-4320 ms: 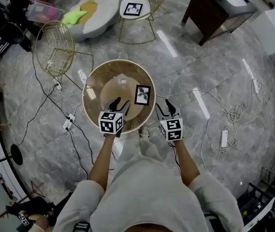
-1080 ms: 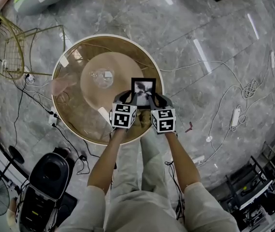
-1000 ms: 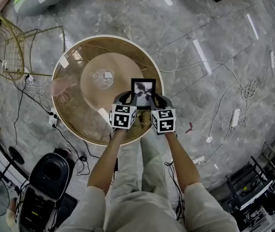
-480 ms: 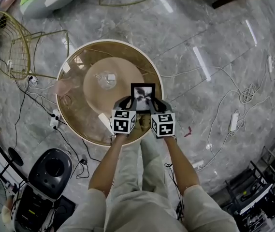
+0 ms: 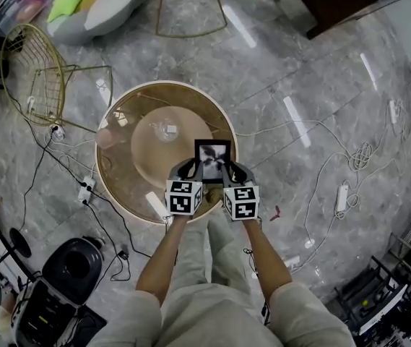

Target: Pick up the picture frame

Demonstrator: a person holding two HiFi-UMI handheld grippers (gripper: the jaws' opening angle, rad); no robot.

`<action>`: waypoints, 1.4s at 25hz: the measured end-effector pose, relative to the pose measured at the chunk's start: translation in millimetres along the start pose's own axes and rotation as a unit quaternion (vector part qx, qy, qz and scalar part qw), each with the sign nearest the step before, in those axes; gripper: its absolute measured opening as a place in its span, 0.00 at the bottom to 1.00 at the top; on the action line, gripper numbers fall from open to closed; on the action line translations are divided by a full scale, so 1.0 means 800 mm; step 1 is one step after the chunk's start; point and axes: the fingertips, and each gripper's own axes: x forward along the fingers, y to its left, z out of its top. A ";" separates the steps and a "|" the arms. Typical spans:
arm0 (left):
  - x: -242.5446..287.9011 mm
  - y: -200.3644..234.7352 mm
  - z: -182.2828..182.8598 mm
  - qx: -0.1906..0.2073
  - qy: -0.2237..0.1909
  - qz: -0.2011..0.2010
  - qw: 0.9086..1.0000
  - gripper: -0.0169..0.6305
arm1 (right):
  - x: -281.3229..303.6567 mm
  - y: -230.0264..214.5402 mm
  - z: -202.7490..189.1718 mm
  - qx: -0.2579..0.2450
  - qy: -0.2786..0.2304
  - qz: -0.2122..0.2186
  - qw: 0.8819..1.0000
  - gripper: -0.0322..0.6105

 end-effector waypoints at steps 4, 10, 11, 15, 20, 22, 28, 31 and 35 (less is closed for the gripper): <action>-0.034 -0.017 0.022 0.003 -0.020 0.003 1.000 0.15 | -0.034 0.009 0.022 -0.002 -0.021 -0.006 1.000 0.17; -0.080 -0.039 0.052 0.008 -0.055 0.006 0.998 0.14 | -0.083 0.022 0.056 -0.014 -0.056 -0.015 0.998 0.17; -0.090 -0.044 0.057 0.008 -0.061 0.008 0.998 0.14 | -0.093 0.025 0.060 -0.016 -0.062 -0.017 0.998 0.17; -0.130 -0.066 0.081 0.016 -0.090 0.018 0.996 0.14 | -0.135 0.034 0.085 -0.028 -0.091 -0.021 0.995 0.17; -0.169 -0.087 0.108 0.021 -0.121 0.028 0.992 0.14 | -0.177 0.044 0.118 -0.042 -0.126 -0.025 0.991 0.16; -0.183 -0.094 0.120 0.025 -0.133 0.030 0.990 0.14 | -0.191 0.046 0.129 -0.051 -0.137 -0.026 0.989 0.16; -0.221 -0.112 0.169 0.039 -0.177 0.039 0.983 0.14 | -0.230 0.051 0.174 -0.069 -0.176 -0.033 0.981 0.16; -0.244 -0.121 0.199 0.048 -0.204 0.044 0.977 0.14 | -0.254 0.057 0.209 -0.084 -0.209 -0.034 0.974 0.16; -0.274 -0.133 0.231 0.062 -0.237 0.050 0.968 0.14 | -0.285 0.067 0.246 -0.097 -0.249 -0.035 0.963 0.16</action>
